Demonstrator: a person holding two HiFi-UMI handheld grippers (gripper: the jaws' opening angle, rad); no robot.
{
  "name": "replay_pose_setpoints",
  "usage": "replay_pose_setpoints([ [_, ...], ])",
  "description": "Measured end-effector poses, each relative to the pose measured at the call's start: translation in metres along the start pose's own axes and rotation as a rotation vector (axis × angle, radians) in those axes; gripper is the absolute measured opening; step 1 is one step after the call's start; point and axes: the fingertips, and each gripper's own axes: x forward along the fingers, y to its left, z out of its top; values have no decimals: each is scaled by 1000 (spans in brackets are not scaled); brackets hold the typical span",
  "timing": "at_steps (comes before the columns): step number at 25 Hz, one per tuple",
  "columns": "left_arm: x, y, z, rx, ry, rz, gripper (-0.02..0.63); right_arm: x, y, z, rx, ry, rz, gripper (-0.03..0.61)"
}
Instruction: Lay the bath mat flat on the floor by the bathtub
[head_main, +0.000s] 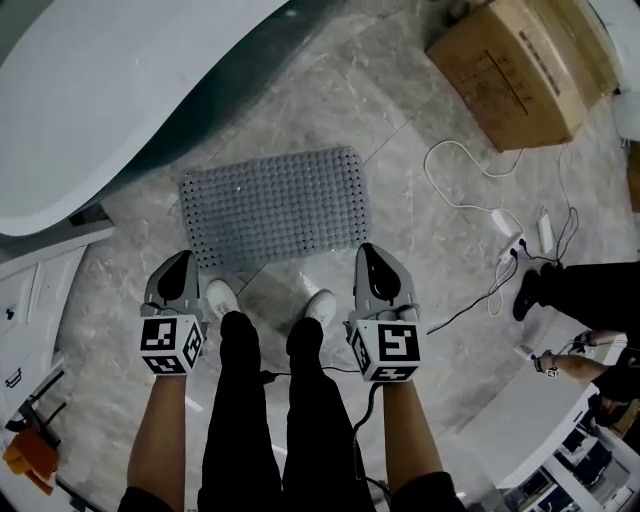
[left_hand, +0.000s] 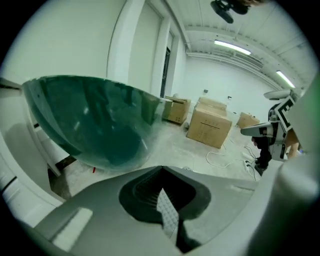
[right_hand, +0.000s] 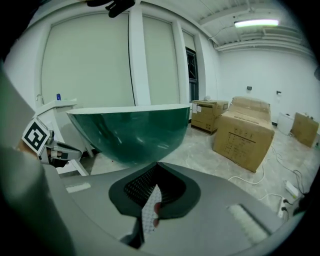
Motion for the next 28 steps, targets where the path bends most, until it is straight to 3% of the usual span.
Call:
replay_pose_setpoints([
  [3,-14,-17,14,46,-12,-28,0,-15,9,11,-12,-12,0,26],
  [18,-68,-27,117,45,-152,-8,0,-62,22,111,-10,-165,-33,26],
  [28,-126,-42,184,34,-235,5,0,-113,22,177,79,-266,-48,26],
])
